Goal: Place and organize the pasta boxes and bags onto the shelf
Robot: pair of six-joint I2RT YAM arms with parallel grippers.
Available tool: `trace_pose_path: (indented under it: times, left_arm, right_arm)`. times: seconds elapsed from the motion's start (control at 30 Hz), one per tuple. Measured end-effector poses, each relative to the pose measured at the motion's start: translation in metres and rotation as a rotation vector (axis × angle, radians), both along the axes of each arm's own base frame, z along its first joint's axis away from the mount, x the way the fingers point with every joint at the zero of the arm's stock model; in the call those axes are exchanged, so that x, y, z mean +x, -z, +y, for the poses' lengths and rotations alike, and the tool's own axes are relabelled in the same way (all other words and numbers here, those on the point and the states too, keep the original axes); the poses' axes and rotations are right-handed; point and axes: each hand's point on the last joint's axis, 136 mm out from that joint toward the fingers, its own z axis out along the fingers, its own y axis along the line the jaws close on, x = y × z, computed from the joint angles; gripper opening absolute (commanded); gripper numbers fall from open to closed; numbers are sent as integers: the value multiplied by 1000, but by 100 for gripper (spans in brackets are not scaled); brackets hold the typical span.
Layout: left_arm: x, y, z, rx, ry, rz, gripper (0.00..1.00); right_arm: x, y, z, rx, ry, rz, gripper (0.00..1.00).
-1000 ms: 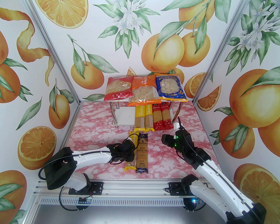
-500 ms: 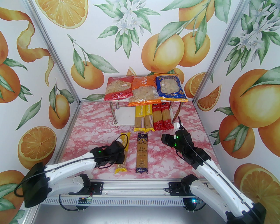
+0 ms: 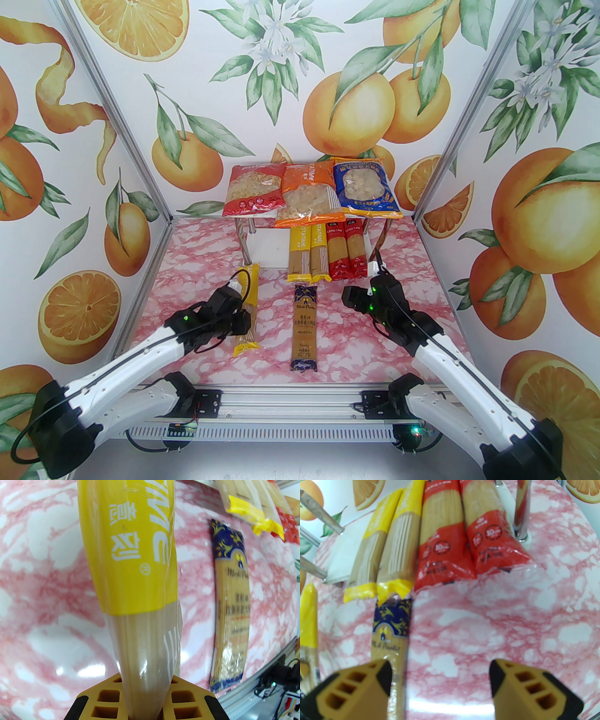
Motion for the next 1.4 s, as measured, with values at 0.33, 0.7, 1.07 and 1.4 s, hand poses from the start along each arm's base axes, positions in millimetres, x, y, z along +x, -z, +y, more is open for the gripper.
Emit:
trace_pose_path:
  times: [0.33, 0.7, 1.07, 1.4]
  left_arm:
    - [84, -22, -45, -11, 80, -87, 0]
    - [191, -22, -81, 27, 104, -151, 0]
    - [224, -5, -97, 49, 115, -139, 0]
    - [228, -4, -96, 56, 94, -119, 6]
  right_arm:
    - [2, -3, 2, 2, -4, -1, 74]
    - [5, 4, 4, -12, -9, 26, 74]
    - [6, 4, 3, -19, -14, 23, 76]
    - [7, 4, 0, -19, -2, 23, 76]
